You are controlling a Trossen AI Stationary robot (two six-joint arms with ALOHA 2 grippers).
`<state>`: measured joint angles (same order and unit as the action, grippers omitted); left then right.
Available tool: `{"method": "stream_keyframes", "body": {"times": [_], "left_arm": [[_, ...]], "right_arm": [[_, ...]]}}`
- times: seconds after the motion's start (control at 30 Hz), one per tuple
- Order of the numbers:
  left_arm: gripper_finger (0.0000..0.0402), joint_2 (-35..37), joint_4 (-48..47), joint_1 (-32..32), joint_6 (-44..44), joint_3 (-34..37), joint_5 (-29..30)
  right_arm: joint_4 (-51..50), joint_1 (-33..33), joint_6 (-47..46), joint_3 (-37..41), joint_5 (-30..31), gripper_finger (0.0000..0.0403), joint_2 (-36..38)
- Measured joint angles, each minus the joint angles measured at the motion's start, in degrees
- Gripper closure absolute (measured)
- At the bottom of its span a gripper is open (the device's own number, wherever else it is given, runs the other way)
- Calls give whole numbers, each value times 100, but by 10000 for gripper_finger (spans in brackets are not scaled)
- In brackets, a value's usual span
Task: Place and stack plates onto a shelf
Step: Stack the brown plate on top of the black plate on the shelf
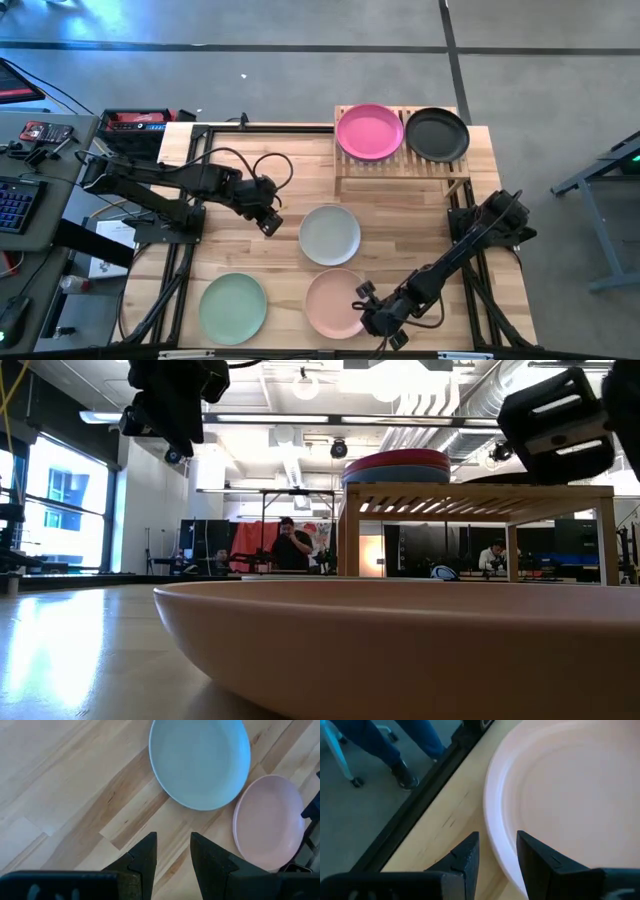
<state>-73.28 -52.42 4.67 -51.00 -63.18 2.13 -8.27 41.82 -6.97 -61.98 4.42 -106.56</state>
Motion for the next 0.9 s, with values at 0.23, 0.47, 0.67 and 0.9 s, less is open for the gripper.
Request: {"method": "stream_keyframes", "body": {"times": [0.23, 0.47, 0.67, 0.9], "left_arm": [[296, 0, -1, 0, 2, 0, 4], [296, 0, 0, 0, 5, 0, 4], [296, 0, -1, 0, 4, 0, 11], [296, 0, 0, 0, 4, 0, 117]], "right_arm": [[-5, -2, 70, 0, -39, 293, -192], [-1, -2, 296, 0, 85, 293, -345], [-4, -14, 138, 0, 288, 304, -344], [43, -21, -220, -8, -67, 389, -329]]}}
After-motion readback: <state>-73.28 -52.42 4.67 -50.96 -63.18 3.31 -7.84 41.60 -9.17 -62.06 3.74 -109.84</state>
